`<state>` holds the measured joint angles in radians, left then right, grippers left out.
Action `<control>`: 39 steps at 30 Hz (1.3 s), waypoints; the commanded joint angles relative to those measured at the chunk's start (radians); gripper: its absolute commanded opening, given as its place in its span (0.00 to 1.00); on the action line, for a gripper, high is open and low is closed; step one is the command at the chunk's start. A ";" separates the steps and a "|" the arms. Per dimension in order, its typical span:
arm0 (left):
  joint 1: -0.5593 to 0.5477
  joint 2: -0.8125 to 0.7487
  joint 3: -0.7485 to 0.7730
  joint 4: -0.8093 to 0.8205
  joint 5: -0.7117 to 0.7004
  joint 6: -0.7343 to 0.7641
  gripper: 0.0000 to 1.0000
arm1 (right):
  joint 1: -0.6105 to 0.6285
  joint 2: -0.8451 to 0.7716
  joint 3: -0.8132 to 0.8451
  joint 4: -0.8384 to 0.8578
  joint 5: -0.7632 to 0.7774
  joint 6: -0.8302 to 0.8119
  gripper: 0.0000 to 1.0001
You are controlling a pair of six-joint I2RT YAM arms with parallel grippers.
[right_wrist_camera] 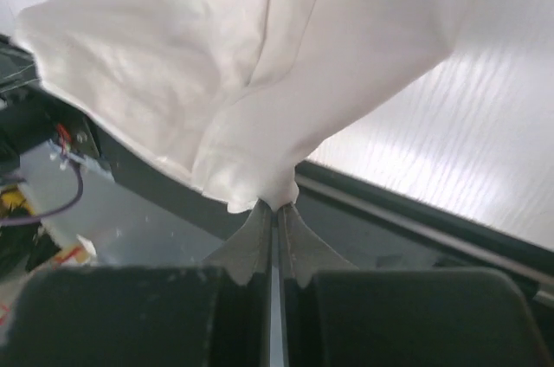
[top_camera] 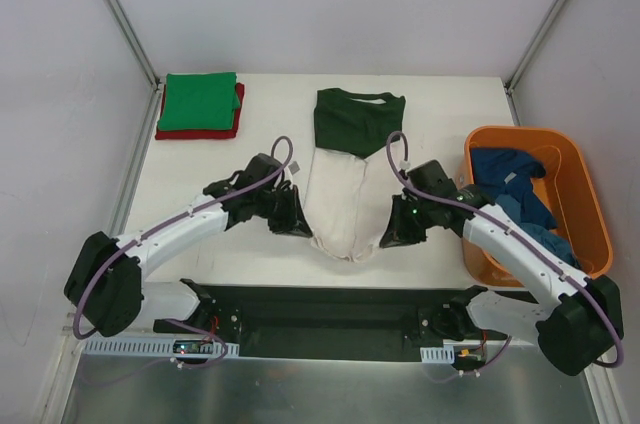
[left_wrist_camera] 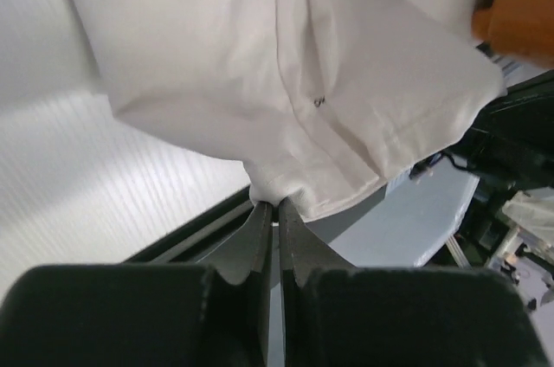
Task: Fold and stack the t-shirts
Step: Fold the folded rectangular tshirt in 1/3 of the way
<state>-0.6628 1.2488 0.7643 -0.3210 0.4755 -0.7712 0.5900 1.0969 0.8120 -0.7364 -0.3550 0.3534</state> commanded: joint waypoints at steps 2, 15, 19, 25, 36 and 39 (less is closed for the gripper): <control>0.054 0.086 0.189 -0.009 -0.146 0.085 0.00 | -0.099 0.052 0.122 0.012 0.131 -0.086 0.01; 0.201 0.438 0.592 -0.006 -0.086 0.184 0.00 | -0.285 0.319 0.378 0.077 0.149 -0.203 0.01; 0.223 0.529 0.677 -0.006 -0.060 0.199 0.00 | -0.311 0.405 0.485 0.095 0.148 -0.220 0.01; 0.253 0.627 0.773 -0.006 -0.055 0.227 0.00 | -0.346 0.518 0.559 0.108 0.119 -0.231 0.01; 0.296 0.805 0.912 -0.006 -0.009 0.257 0.00 | -0.395 0.690 0.671 0.126 0.084 -0.243 0.01; 0.307 0.849 0.949 -0.006 0.009 0.292 0.00 | -0.403 0.736 0.694 0.127 0.070 -0.241 0.01</control>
<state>-0.3782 2.0480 1.6451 -0.3283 0.4438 -0.5407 0.2028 1.7905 1.4399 -0.6281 -0.2501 0.1291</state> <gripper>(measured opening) 0.010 0.022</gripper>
